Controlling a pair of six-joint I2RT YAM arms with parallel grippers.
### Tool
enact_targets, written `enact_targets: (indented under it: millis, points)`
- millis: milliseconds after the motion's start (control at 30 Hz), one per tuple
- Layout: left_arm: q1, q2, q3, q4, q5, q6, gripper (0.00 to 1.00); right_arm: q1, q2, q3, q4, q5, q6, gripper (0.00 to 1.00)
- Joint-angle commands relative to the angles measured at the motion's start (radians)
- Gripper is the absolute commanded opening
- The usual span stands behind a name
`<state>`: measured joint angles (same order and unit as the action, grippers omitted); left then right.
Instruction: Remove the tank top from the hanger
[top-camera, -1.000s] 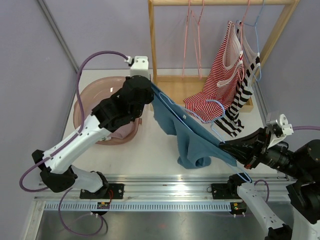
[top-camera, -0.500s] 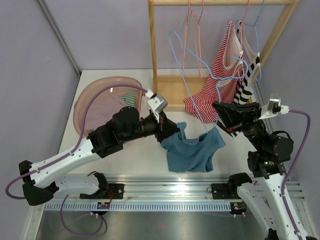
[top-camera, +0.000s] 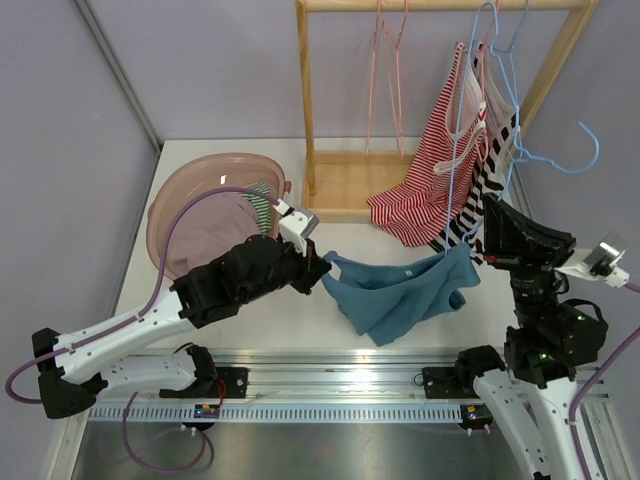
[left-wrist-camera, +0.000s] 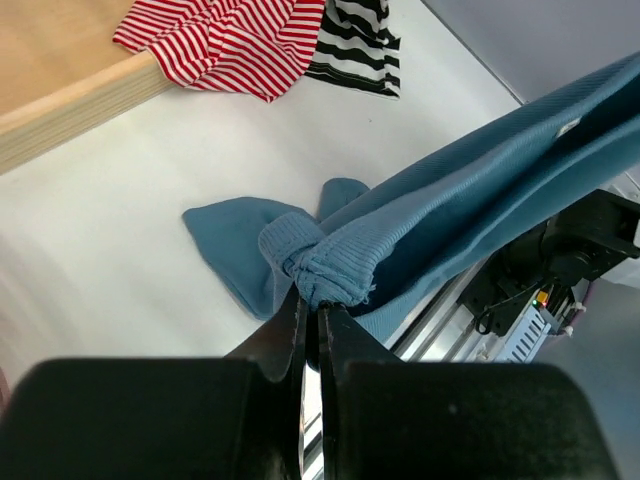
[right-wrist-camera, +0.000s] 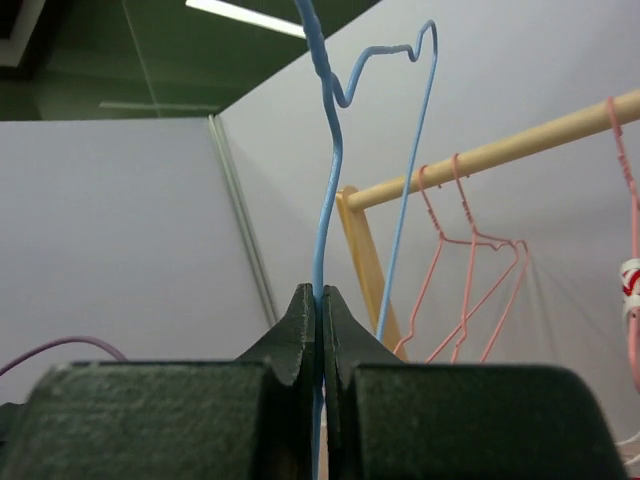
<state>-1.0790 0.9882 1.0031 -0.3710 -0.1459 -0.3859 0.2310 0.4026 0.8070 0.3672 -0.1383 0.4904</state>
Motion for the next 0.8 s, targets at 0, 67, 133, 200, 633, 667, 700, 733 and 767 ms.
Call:
enact_targets:
  millis: [0,67,133,200,633,667,700,733,767]
  points:
    - [-0.001,-0.045,-0.029,0.041,-0.043,-0.042,0.0,-0.001,-0.063,-0.222,0.334,0.107,-0.023,0.0]
    - [-0.001,-0.057,-0.046,0.082,-0.005,-0.045,0.0,-0.001,-0.055,-0.422,0.662,0.132,0.057,0.0]
    - [-0.001,-0.049,-0.049,0.083,0.011,-0.053,0.0,-0.001,-0.027,-0.431,0.655,0.106,0.033,0.0]
    - [-0.001,-0.033,-0.034,0.057,0.012,-0.047,0.0,-0.001,0.02,-0.446,0.699,0.085,0.036,0.0]
    - [-0.001,0.02,0.029,-0.166,-0.25,-0.071,0.13,0.001,0.284,0.325,-0.59,0.163,-0.197,0.0]
    - [-0.001,0.023,0.035,-0.169,-0.25,-0.068,0.14,0.001,0.323,0.374,-0.626,0.145,-0.197,0.0]
    - [-0.001,0.018,0.046,-0.175,-0.248,-0.065,0.16,-0.001,0.396,0.471,-0.661,0.143,-0.194,0.0]
    - [-0.001,0.017,0.051,-0.178,-0.247,-0.064,0.17,0.001,0.43,0.515,-0.71,0.143,-0.194,0.0]
    - [-0.001,0.014,0.052,-0.18,-0.245,-0.061,0.16,0.001,0.464,0.558,-0.735,0.117,-0.197,0.0]
